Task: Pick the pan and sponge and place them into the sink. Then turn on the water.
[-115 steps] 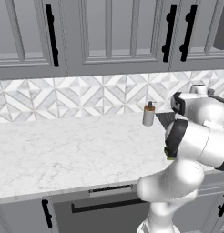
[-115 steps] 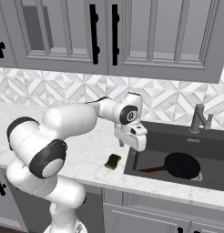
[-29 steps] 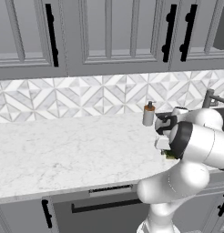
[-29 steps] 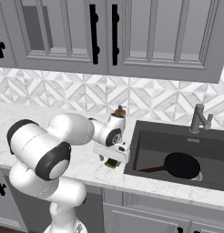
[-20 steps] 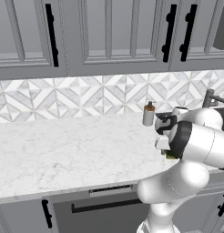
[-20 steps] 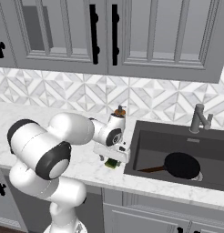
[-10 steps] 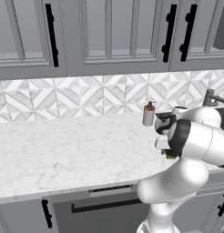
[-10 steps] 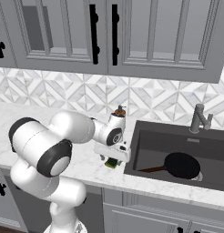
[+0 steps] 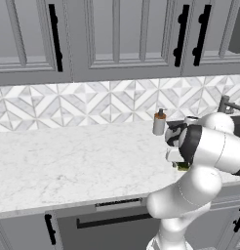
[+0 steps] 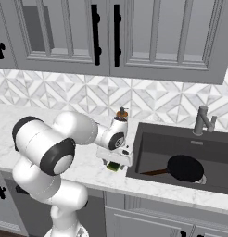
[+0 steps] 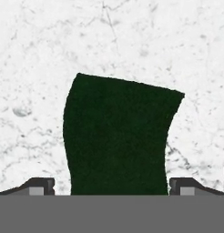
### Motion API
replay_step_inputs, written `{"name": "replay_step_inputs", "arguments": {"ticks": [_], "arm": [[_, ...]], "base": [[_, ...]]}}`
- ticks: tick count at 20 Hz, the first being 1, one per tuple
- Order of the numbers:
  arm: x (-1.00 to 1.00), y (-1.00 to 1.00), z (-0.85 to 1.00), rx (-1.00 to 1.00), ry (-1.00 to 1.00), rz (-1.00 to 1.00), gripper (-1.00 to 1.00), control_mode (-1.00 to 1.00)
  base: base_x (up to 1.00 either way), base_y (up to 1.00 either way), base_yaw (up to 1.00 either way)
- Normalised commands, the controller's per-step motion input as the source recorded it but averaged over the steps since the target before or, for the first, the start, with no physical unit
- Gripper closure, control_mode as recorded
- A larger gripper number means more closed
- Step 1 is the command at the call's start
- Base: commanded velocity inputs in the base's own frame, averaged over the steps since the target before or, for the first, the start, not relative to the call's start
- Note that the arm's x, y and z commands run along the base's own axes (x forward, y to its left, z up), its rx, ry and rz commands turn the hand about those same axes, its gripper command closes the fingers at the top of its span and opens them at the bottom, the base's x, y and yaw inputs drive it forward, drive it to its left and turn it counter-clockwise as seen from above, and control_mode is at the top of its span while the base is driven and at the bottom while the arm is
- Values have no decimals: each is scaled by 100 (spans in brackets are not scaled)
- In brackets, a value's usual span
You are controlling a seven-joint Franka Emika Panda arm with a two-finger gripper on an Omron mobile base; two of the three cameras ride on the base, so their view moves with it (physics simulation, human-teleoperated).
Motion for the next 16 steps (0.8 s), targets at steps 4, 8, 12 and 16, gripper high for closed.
{"name": "replay_step_inputs", "arguments": {"ticks": [4, 8, 12, 16], "arm": [[6, 0, -13, 0, 0, 1, -100, -100], [6, 0, -3, 0, 0, 1, 100, -100], [0, 0, 0, 0, 0, 1, 100, -100], [0, -1, 6, 0, 0, 0, 100, -100]], "base": [[0, 0, 0], [0, 0, 0], [0, 0, 0], [0, 0, 0]]}}
